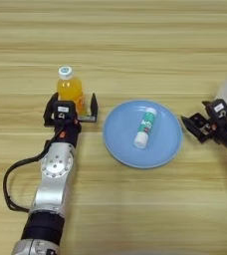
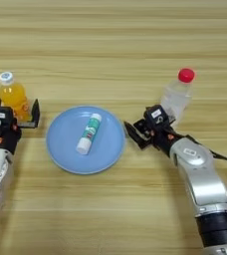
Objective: Move the objects on the table
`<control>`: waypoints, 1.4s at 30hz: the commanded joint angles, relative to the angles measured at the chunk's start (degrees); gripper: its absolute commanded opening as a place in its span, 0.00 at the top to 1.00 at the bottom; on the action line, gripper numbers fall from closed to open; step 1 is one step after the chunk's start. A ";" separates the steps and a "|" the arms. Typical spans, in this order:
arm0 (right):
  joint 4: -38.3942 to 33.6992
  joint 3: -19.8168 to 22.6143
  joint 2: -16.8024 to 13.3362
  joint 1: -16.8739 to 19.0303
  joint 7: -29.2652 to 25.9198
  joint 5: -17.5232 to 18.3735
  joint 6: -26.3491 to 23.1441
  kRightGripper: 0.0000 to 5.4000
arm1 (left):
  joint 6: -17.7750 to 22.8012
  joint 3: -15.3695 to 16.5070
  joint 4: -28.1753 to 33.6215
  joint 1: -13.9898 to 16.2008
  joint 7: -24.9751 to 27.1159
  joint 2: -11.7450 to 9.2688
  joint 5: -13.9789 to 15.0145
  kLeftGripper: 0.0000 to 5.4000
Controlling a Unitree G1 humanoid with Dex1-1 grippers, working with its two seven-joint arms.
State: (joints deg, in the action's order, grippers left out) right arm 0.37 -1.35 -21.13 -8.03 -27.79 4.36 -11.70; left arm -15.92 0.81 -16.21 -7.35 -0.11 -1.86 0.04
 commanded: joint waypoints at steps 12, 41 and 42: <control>-6.64 3.18 2.09 0.12 1.07 3.19 10.93 0.00 | 0.54 -0.35 0.10 -0.23 -0.17 -0.07 -1.02 0.00; -2.16 9.70 2.32 -3.19 12.12 -0.12 21.54 0.00 | 0.20 -0.34 -0.23 -0.25 -0.02 -0.20 -1.04 0.00; -1.65 9.99 2.30 -3.38 12.44 -0.02 21.20 0.00 | 0.20 -0.34 -0.23 -0.25 -0.02 -0.20 -1.04 0.00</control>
State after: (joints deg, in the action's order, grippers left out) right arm -2.41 7.54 -18.54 -10.35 -16.23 4.01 10.59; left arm -15.95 0.78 -16.28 -7.35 -0.07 -1.87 0.02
